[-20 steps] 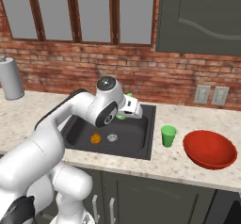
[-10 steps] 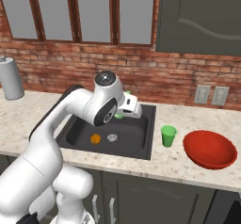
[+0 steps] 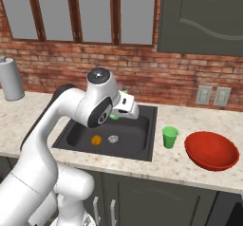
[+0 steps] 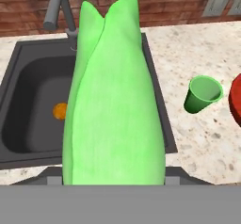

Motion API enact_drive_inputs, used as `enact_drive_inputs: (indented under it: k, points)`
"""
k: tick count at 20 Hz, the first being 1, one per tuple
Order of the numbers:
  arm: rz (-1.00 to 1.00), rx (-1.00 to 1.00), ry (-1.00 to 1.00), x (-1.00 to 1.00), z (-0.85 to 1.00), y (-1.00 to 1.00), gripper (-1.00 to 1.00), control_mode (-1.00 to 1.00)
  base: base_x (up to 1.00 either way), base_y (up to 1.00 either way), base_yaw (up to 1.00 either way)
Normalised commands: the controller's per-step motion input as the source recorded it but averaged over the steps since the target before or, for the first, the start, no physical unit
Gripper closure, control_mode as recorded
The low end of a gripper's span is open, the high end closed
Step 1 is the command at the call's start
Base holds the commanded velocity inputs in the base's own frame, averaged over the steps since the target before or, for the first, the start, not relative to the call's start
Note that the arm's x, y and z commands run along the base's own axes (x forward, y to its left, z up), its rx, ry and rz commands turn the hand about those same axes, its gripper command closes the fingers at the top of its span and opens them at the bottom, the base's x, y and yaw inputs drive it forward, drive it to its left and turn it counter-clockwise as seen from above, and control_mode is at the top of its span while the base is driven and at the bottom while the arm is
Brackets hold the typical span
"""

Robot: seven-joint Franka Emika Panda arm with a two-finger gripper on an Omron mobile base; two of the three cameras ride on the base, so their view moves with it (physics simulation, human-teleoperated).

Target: Remove the corn and orange from the sink. Then move the bowl and cup from the counter to the sink for washing.

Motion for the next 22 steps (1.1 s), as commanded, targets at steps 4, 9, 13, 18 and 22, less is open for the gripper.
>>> enact_drive_inputs:
  k: [4,9,13,18,22]
  points:
    - [0.0,0.0,0.0,-0.31,0.17,0.09,1.0,-1.0,0.0,0.0,0.0]
    - [0.0,0.0,0.02,-0.32,0.17,0.11,1.0,-1.0,0.0,0.0,0.0]
    - [-0.03,0.0,0.04,-0.27,0.16,0.16,1.0,-1.0,0.0,0.0,0.0]
    - [-0.04,0.0,0.01,-0.24,0.13,0.21,1.0,-1.0,0.0,0.0,0.0]
    - [-0.04,0.0,0.0,-0.28,0.12,0.2,1.0,-1.0,0.0,0.0,0.0]
